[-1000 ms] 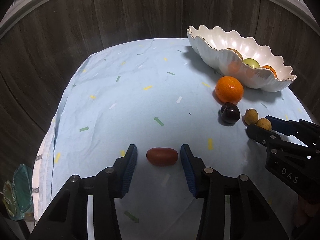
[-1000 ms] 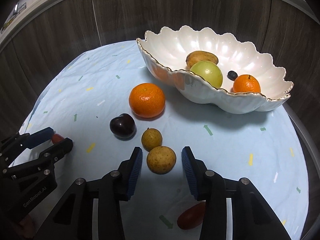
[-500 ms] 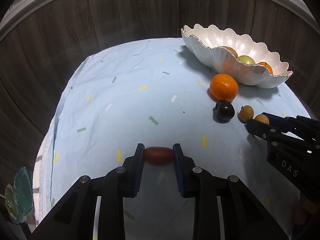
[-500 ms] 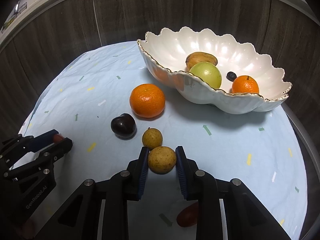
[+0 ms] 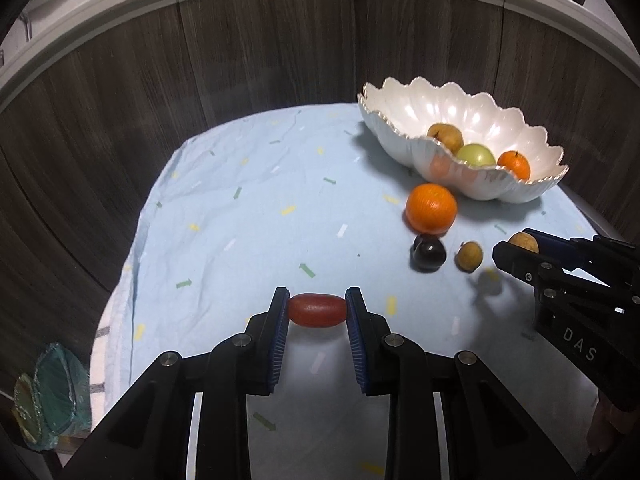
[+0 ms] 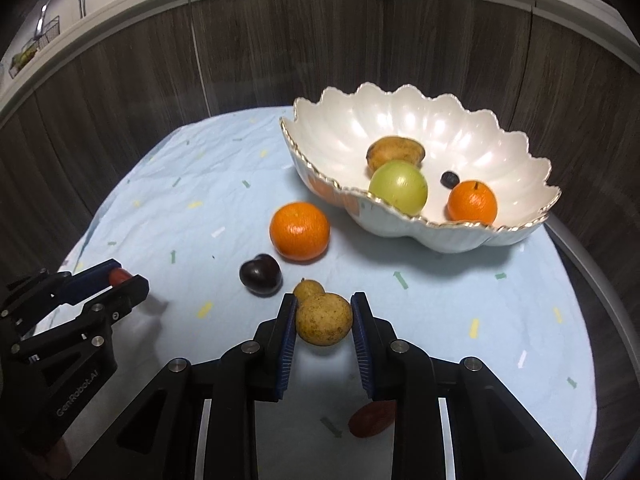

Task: Organize fruits
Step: 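Lift the red date and longan and carry both over the bowl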

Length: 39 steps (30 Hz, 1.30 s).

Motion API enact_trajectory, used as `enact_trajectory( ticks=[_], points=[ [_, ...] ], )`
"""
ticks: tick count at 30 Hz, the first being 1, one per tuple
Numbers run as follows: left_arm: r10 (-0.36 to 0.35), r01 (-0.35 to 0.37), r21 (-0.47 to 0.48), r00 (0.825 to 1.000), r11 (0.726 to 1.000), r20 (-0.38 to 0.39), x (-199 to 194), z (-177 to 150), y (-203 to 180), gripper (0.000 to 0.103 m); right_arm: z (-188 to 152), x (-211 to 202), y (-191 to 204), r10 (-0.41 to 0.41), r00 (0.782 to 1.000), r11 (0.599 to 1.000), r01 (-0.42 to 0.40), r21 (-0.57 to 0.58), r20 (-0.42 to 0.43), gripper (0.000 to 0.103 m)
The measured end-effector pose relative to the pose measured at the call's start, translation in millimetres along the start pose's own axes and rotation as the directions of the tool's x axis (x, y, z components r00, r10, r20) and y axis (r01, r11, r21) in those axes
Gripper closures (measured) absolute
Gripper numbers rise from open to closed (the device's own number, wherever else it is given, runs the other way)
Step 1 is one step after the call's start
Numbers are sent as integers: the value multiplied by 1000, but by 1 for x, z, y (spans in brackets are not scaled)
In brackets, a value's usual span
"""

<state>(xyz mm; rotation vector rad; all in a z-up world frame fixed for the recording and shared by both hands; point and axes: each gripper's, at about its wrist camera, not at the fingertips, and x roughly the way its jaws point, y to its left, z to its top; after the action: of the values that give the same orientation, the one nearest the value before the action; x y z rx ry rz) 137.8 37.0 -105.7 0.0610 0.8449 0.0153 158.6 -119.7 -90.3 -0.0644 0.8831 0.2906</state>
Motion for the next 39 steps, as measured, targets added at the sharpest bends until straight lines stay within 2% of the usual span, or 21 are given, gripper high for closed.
enact_trajectory(
  ticks=[23,39],
  points=[
    [-23,20,40,996,999,84,-46,38,-27,75,21,-53,-25,-18,995,998,13,58,99,75],
    [-75,64,88,989,994,129,-49,83,-59,75,51,-70,-69,-80,983,990,60,125,162,75]
  ],
)
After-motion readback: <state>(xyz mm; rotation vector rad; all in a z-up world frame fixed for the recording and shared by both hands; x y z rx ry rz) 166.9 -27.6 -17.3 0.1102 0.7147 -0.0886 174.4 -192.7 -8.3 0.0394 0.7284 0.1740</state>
